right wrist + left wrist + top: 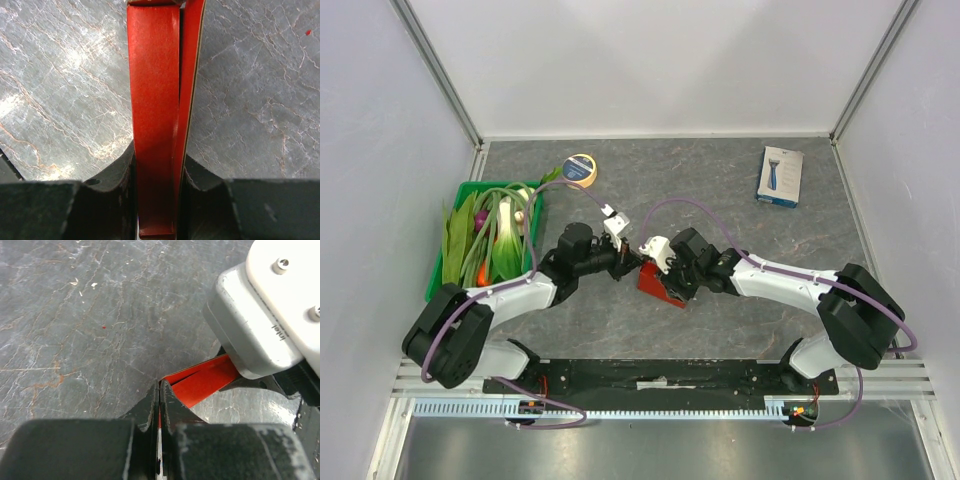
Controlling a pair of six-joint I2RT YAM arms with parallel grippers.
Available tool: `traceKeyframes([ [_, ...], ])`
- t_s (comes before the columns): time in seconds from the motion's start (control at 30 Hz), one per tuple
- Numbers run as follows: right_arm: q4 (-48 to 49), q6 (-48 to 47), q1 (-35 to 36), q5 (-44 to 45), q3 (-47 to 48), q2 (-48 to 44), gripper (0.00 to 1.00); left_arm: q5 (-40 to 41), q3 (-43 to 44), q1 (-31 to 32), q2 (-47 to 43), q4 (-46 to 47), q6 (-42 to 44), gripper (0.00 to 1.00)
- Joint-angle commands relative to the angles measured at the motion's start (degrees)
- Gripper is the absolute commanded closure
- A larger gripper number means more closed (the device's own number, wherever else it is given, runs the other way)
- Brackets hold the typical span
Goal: Fold the paper box
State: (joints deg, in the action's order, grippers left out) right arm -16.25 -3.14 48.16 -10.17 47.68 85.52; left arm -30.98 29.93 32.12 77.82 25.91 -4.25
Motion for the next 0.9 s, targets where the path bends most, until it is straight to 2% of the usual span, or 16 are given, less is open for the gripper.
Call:
traceKeyframes([
  [0.0, 1.05, 0.58, 0.53, 1.29, 1.45, 0.36, 0.79, 10.59, -0.31, 4.17, -3.2, -1.74, -3.39, 0.98],
  [0.13, 1.13, 1.46, 1.14, 2.79, 1.8, 0.18, 0.78, 13.31, -1.19, 6.28, -5.31, -1.39, -7.34, 0.98],
  [0.3, 1.22, 1.99, 1.94, 3.93, 2.85, 0.35, 0.78, 23.5, -2.25, 11.82, -7.07, 0.28, -9.27, 0.98],
  [0.57, 1.13, 2.35, 2.73, 4.81, 2.86, 0.44, 0.77, 29.31, -2.95, 14.29, -6.81, -0.6, -17.45, 0.98],
  [0.67, 1.13, 2.43, 2.9, 5.25, 2.94, 0.53, 0.77, 30.81, -1.29, 15.52, -6.81, -3.76, -20.35, 0.98],
  [0.87, 1.4, 3.05, 2.82, 5.6, 3.38, 0.62, 0.77, 35.81, -0.66, 18.86, -6.19, -5.43, -20.97, 0.98],
])
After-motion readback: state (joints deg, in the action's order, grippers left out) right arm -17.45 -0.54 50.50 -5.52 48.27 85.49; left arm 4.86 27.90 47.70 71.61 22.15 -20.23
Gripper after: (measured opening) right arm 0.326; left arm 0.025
